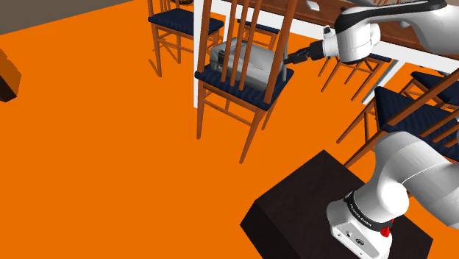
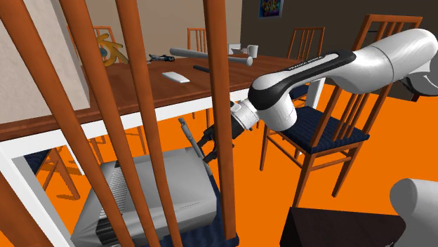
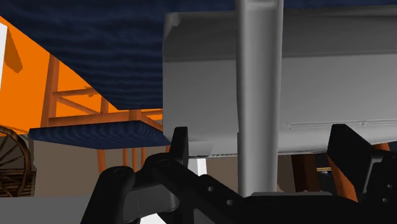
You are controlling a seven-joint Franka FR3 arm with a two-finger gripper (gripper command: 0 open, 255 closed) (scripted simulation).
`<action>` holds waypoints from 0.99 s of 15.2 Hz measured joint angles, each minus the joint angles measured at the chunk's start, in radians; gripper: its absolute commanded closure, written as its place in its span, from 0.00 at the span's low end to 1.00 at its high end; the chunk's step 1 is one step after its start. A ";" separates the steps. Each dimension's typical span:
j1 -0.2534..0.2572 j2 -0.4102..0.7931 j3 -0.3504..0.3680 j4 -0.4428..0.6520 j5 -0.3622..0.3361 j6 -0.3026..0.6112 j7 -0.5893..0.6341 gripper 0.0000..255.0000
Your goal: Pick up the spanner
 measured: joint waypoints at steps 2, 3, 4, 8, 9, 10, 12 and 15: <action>0.005 -0.002 -0.008 0.002 0.001 0.008 -0.003 1.00; 0.006 -0.003 -0.009 0.002 0.001 0.009 -0.004 1.00; 0.006 -0.004 -0.007 0.001 0.002 0.011 -0.004 1.00; 0.000 -0.004 0.000 -0.004 0.004 0.014 -0.004 1.00; -0.003 -0.004 0.003 -0.006 0.004 0.014 -0.004 1.00; -0.001 -0.004 0.000 -0.004 0.002 0.010 -0.005 1.00; -0.019 0.006 0.018 0.001 -0.001 -0.007 0.008 1.00; -0.056 0.026 0.057 0.016 -0.007 -0.037 0.036 1.00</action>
